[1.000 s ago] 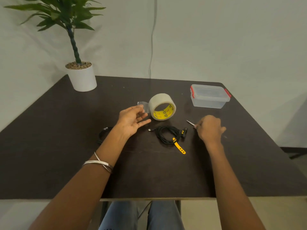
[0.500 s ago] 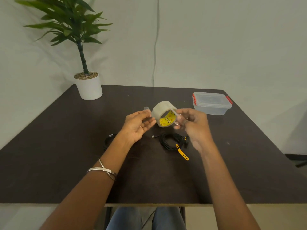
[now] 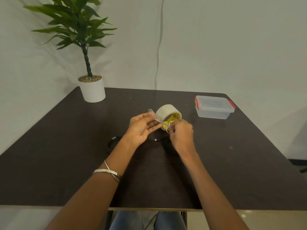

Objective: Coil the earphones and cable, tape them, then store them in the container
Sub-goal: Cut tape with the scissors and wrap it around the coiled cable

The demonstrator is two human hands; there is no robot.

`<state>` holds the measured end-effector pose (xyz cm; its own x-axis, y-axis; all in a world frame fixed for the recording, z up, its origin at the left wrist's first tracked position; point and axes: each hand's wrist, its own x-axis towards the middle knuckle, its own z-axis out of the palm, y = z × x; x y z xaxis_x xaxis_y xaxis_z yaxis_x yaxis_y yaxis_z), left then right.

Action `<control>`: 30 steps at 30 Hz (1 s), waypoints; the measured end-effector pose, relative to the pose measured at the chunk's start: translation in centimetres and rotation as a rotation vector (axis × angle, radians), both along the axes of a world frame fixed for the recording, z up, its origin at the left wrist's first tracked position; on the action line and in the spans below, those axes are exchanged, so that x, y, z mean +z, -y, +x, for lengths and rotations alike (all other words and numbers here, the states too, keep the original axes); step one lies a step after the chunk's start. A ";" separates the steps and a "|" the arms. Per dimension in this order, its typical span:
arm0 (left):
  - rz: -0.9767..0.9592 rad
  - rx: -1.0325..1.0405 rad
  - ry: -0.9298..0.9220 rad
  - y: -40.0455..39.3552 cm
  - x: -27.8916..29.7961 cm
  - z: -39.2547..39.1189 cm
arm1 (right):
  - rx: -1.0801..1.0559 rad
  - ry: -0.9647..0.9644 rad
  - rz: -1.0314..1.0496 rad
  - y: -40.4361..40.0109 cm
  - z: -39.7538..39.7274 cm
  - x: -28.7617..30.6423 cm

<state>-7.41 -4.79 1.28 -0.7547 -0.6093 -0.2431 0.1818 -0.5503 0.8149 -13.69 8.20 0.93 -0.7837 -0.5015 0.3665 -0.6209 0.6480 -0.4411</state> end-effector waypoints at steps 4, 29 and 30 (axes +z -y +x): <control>-0.041 -0.018 0.065 0.7 0.3 0.1 | 0.055 0.492 -0.384 -1.3 -0.7 0.5; 0.075 -0.079 -0.004 0.5 1.8 -0.1 | 0.546 1.254 -0.294 -1.0 -1.2 0.8; 0.073 -0.078 0.000 0.5 1.8 -0.1 | 0.556 1.249 -0.289 -1.0 -1.2 0.8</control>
<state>-7.54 -5.29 3.11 -0.7993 -0.5293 -0.2847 0.1361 -0.6209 0.7720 -14.89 9.19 1.69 -0.3910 -0.8782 -0.2756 0.1341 0.2419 -0.9610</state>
